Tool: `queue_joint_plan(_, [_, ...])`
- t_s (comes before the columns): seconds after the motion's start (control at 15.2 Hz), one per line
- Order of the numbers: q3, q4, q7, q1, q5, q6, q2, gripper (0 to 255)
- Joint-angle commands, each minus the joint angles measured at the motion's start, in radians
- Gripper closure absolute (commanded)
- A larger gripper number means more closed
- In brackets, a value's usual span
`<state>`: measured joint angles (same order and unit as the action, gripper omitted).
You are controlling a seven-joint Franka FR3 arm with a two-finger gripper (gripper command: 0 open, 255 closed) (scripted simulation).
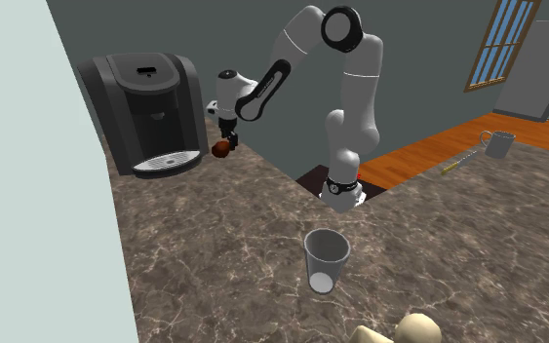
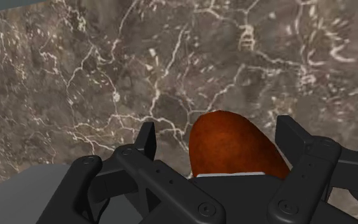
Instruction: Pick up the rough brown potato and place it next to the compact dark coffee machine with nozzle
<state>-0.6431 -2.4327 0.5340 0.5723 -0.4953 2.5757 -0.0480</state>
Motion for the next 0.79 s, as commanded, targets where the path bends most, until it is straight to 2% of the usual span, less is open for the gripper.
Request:
queue_joint_plan(0.0, [0.001,0.001,-0.002,-0.001,0.002,0.002,0.004,0])
queue_joint_plan(0.26, [0.038,0.015,-0.034,-0.012,-0.041,-0.152,-0.133,0])
queue_joint_plan(0.73, [0.039,0.015,-0.033,-0.011,-0.041,-0.152,-0.133,0])
